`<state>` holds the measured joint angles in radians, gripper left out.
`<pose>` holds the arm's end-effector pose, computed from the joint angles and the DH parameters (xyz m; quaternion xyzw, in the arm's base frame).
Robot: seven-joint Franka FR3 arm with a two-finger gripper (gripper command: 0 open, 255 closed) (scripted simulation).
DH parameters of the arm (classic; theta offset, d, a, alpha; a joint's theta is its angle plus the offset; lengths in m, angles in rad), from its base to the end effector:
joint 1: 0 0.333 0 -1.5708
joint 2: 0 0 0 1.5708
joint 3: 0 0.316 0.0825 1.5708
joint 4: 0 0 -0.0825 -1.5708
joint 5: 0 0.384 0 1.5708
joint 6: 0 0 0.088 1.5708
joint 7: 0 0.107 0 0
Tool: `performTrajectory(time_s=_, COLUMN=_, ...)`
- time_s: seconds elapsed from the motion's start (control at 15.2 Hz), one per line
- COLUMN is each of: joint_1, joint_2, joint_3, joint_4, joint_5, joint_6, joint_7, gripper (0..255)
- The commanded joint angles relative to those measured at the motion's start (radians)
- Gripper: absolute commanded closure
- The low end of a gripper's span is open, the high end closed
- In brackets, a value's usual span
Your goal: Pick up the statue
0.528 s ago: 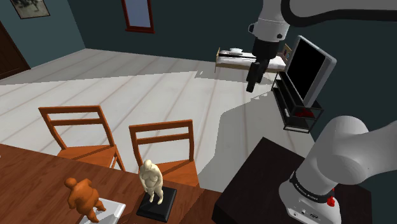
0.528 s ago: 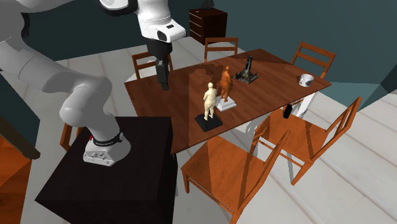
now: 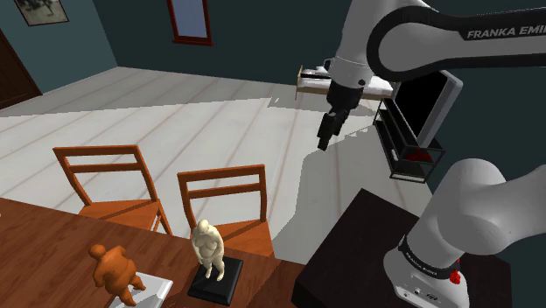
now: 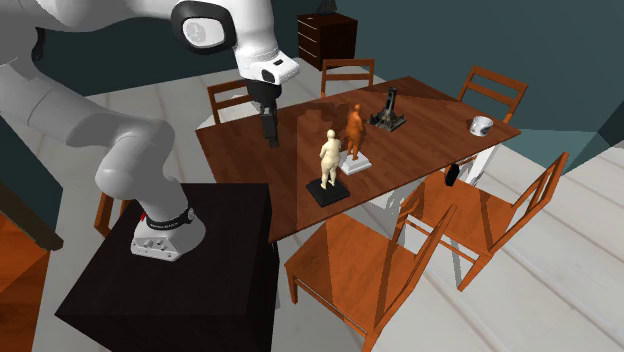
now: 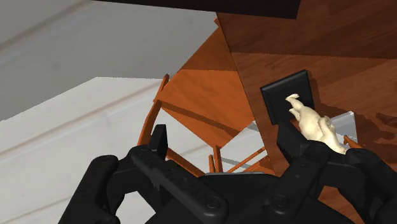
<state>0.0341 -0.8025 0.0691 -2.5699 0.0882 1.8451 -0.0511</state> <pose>0.3167 0.0423 0.5173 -0.9975 -0.0572 -0.0382 0.0187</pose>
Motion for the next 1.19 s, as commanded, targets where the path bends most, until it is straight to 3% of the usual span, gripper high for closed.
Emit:
performTrajectory(time_s=0.0, joint_1=0.02, joint_2=0.004, joint_3=0.035, joint_4=-0.048, joint_5=0.028, joint_6=0.078, joint_7=0.032, gripper=0)
performTrajectory(time_s=0.73, joint_1=0.101, joint_2=0.241, joint_3=0.246, joint_4=-0.155, joint_5=0.137, joint_6=0.549, joint_7=0.195, gripper=0)
performTrajectory(time_s=1.12, joint_1=0.075, joint_2=0.467, joint_3=0.392, joint_4=-0.122, joint_5=0.097, joint_6=0.81, joint_7=0.331, gripper=0)
